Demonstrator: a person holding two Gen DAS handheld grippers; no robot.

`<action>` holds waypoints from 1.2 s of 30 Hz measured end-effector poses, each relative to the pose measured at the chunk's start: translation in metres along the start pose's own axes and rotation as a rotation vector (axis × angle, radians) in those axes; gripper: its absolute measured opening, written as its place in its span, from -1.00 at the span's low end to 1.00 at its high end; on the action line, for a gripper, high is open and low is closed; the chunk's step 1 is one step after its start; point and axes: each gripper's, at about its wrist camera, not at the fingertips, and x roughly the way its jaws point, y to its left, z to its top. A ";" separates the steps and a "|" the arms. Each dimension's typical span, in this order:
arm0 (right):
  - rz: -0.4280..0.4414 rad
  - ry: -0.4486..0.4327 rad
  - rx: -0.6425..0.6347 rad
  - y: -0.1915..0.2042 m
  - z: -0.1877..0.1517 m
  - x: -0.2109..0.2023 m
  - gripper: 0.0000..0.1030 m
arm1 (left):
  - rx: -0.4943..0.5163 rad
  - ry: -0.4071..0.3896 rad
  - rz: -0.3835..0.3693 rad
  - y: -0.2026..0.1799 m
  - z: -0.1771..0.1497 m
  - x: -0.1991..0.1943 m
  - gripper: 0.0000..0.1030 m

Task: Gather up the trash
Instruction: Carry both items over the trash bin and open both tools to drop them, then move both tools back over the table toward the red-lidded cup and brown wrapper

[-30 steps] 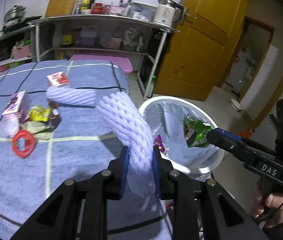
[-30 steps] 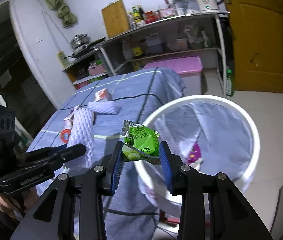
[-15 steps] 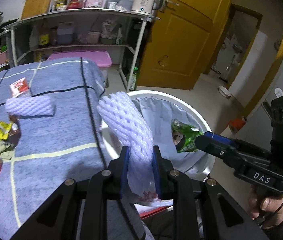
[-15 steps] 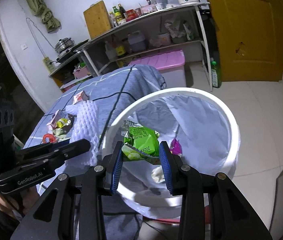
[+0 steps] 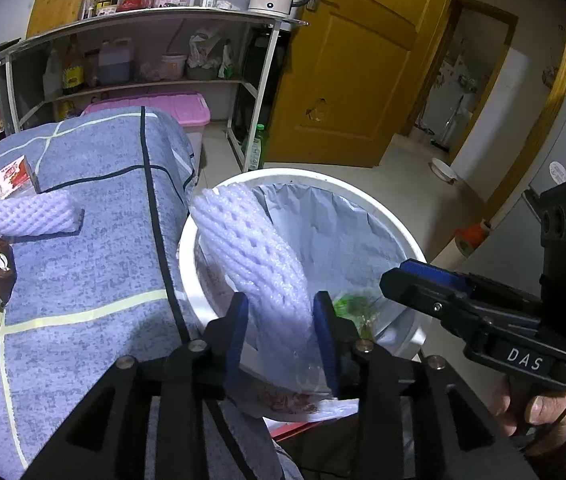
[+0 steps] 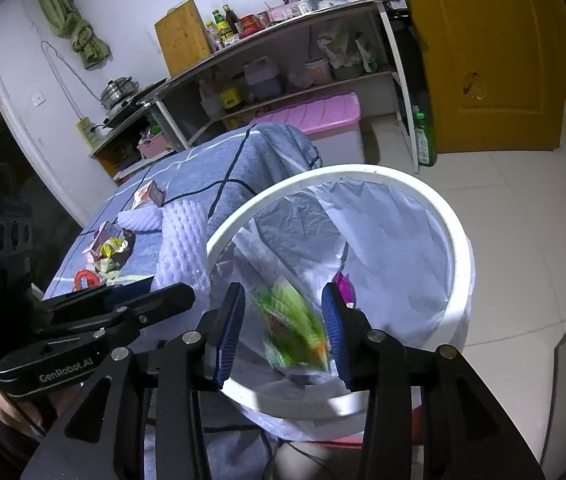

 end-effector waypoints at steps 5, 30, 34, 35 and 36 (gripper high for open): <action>-0.003 -0.004 0.001 -0.001 0.000 0.000 -0.13 | -0.014 -0.003 -0.003 0.003 -0.001 -0.002 -0.11; 0.036 -0.045 -0.127 0.061 -0.016 -0.033 -0.13 | -0.102 -0.105 0.046 0.037 -0.040 -0.073 -0.06; 0.048 -0.049 -0.157 0.074 -0.020 -0.036 -0.13 | -0.119 -0.121 0.069 0.046 -0.048 -0.086 0.00; 0.055 -0.050 -0.163 0.077 -0.021 -0.036 -0.13 | -0.121 -0.124 0.075 0.047 -0.049 -0.088 0.00; 0.060 -0.050 -0.168 0.079 -0.022 -0.036 -0.13 | -0.123 -0.128 0.080 0.048 -0.051 -0.091 0.00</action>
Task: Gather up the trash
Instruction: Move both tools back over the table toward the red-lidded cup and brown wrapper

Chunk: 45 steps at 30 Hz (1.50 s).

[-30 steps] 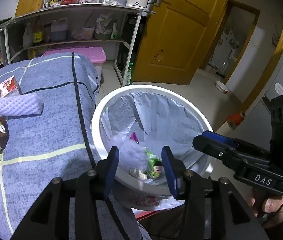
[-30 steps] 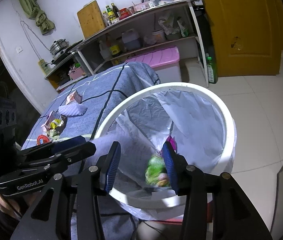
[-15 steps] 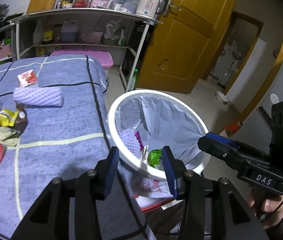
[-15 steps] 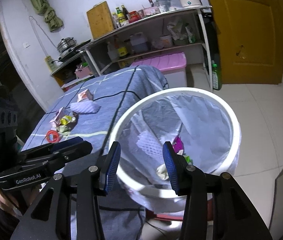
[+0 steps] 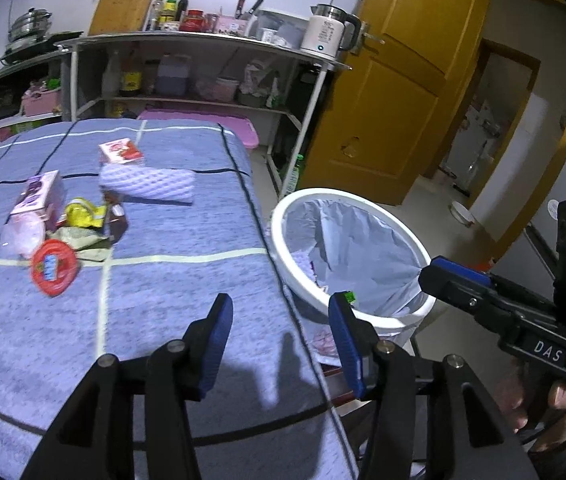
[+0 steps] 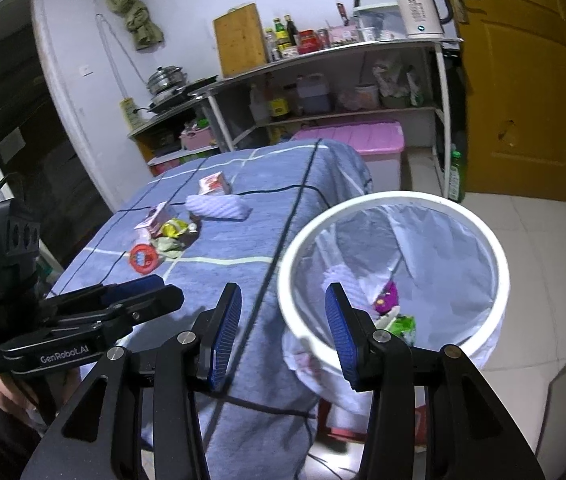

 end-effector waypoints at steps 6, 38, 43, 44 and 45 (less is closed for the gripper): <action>0.023 0.000 -0.036 0.020 -0.005 0.000 -0.13 | -0.013 -0.025 0.033 0.011 -0.010 -0.017 0.00; 0.138 0.094 -0.148 0.075 0.026 0.082 0.07 | -0.188 -0.072 0.246 0.118 -0.008 -0.035 0.15; 0.145 0.107 -0.159 0.080 0.035 0.099 0.07 | -0.218 -0.061 0.268 0.134 0.001 -0.019 0.21; 0.146 0.109 -0.159 0.080 0.036 0.102 0.07 | -0.226 -0.056 0.271 0.136 0.003 -0.015 0.21; 0.146 0.112 -0.160 0.081 0.038 0.105 0.07 | -0.233 -0.052 0.276 0.138 0.003 -0.012 0.21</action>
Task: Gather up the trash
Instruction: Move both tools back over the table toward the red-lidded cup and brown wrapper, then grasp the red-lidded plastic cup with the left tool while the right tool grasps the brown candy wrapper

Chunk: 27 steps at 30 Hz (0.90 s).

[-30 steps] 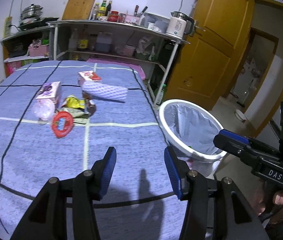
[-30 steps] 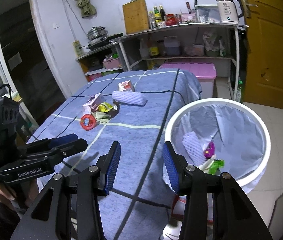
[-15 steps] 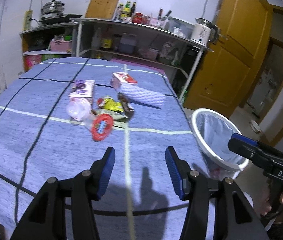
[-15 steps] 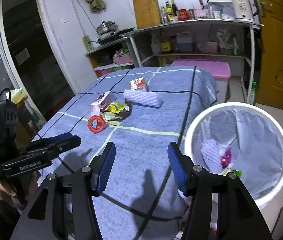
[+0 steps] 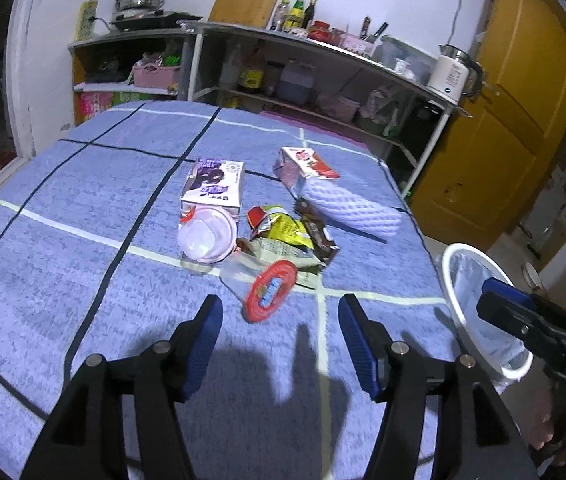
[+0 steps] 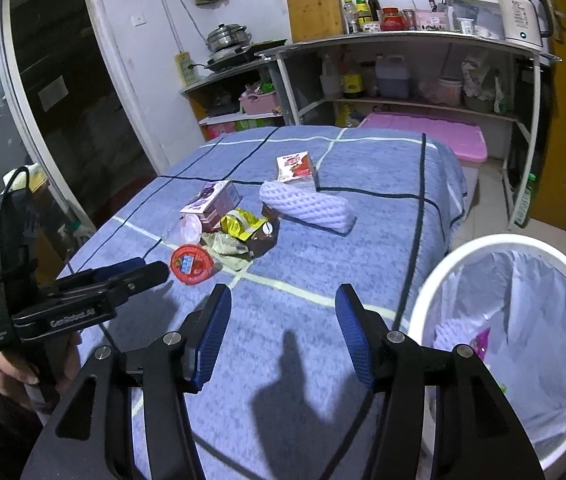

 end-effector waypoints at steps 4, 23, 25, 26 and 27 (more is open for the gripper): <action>0.001 0.016 -0.007 -0.001 0.008 0.014 0.07 | -0.027 0.023 0.018 0.000 0.003 0.019 0.21; 0.021 0.093 -0.026 0.010 0.038 0.072 0.07 | -0.112 0.063 0.037 0.015 0.001 0.036 -0.10; 0.021 0.106 -0.040 0.015 0.040 0.079 0.07 | -0.108 0.059 0.025 0.017 -0.001 0.031 -0.10; 0.021 0.111 -0.045 0.017 0.041 0.082 0.07 | -0.107 0.057 0.020 0.018 -0.002 0.028 -0.10; 0.020 0.117 -0.051 0.020 0.041 0.086 0.06 | -0.107 0.056 0.018 0.019 -0.003 0.027 -0.10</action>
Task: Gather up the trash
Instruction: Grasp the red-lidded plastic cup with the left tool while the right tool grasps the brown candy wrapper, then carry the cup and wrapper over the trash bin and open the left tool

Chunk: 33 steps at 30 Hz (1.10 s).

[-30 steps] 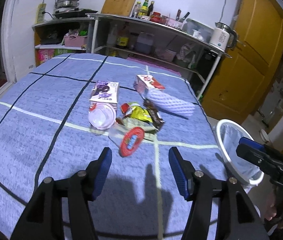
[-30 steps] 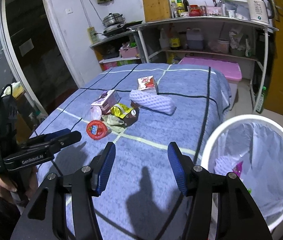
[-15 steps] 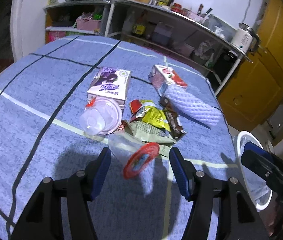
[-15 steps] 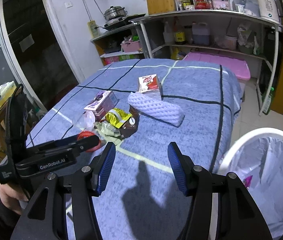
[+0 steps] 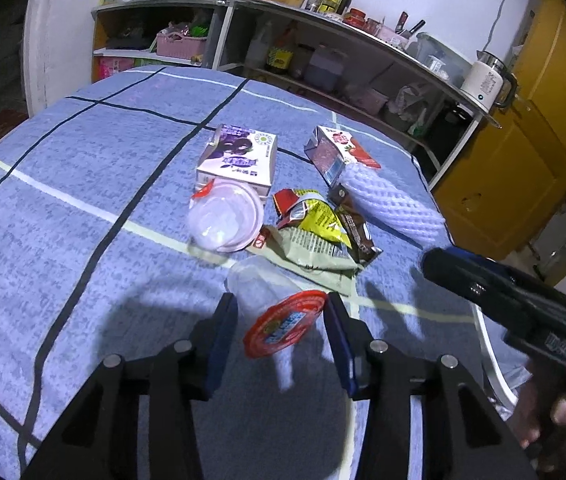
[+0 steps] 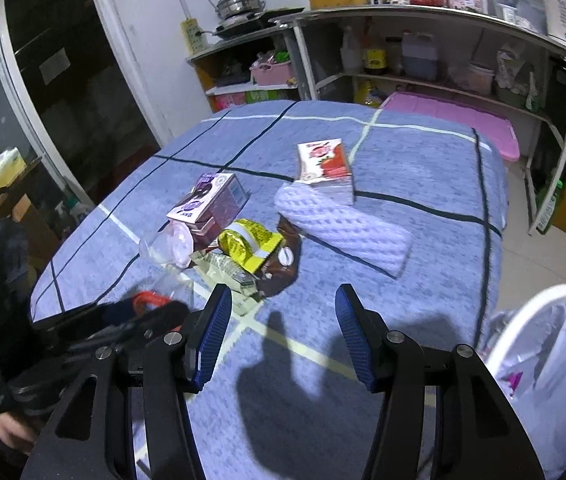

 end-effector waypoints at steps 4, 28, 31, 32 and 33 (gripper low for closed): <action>-0.006 0.041 -0.009 0.004 0.008 0.022 -0.08 | 0.000 -0.004 -0.012 0.008 -0.001 -0.006 -0.10; -0.026 0.063 0.017 0.002 -0.012 0.015 -0.51 | 0.045 -0.019 -0.034 0.005 -0.010 -0.025 -0.10; -0.022 0.046 0.037 0.000 -0.024 -0.003 -0.51 | 0.065 -0.024 -0.042 -0.005 -0.014 -0.032 -0.10; -0.021 0.038 0.044 0.000 -0.028 -0.011 -0.51 | 0.072 -0.026 -0.047 -0.008 -0.015 -0.034 -0.11; -0.021 0.032 0.048 -0.001 -0.031 -0.015 -0.51 | 0.078 -0.027 -0.050 -0.012 -0.015 -0.036 -0.11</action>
